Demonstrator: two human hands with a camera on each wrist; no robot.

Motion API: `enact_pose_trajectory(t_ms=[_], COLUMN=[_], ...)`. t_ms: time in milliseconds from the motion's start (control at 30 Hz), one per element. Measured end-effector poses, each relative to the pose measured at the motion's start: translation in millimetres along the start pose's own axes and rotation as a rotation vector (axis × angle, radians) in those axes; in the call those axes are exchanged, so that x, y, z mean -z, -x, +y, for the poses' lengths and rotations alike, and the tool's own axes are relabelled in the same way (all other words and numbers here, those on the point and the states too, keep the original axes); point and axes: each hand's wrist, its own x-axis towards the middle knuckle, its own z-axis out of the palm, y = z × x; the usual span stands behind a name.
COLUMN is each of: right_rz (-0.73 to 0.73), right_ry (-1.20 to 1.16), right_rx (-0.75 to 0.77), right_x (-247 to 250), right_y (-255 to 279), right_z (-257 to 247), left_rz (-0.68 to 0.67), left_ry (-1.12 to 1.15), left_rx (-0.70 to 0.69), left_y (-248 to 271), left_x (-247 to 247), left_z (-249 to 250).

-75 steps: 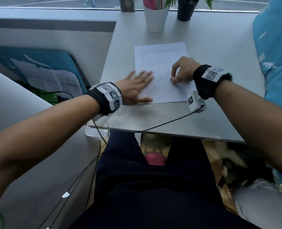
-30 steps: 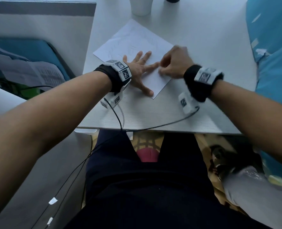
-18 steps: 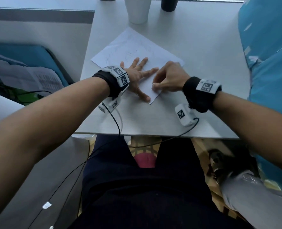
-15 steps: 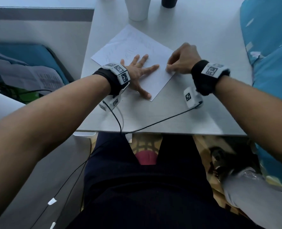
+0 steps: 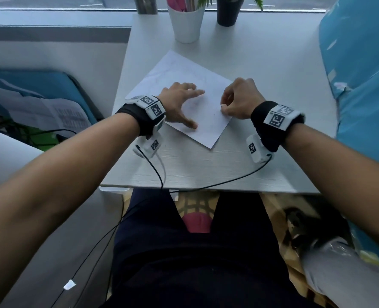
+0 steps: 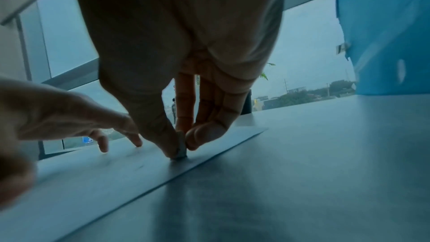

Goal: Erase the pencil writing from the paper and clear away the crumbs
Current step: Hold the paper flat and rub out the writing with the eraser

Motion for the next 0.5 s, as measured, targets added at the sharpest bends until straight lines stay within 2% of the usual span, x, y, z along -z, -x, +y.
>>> enact_pose_trajectory(t_ms=[100,233,400,500], right_rz=[0.006,-0.049,0.077,-0.099], right_ry=[-0.043,-0.061,-0.100,-0.095], right_rx=[0.000,0.109,0.011,0.152], right_x=[1.7,-3.1,-9.3,-25.3], right_y=[-7.2,-22.2,-41.4,-16.5], right_z=[-8.9,-31.1,-33.3,-45.1], left_rz=[-0.073,-0.184,-0.189,-0.199], left_ry=[0.006,-0.004,-0.020,-0.037], left_rx=[0.043,0.044,0.026,0.024], left_y=[-5.2,-13.4,-16.4,-17.9], left_x=[-0.2,-2.2,-3.3,-4.4], left_z=[-14.4,-21.8,-26.8,-26.6])
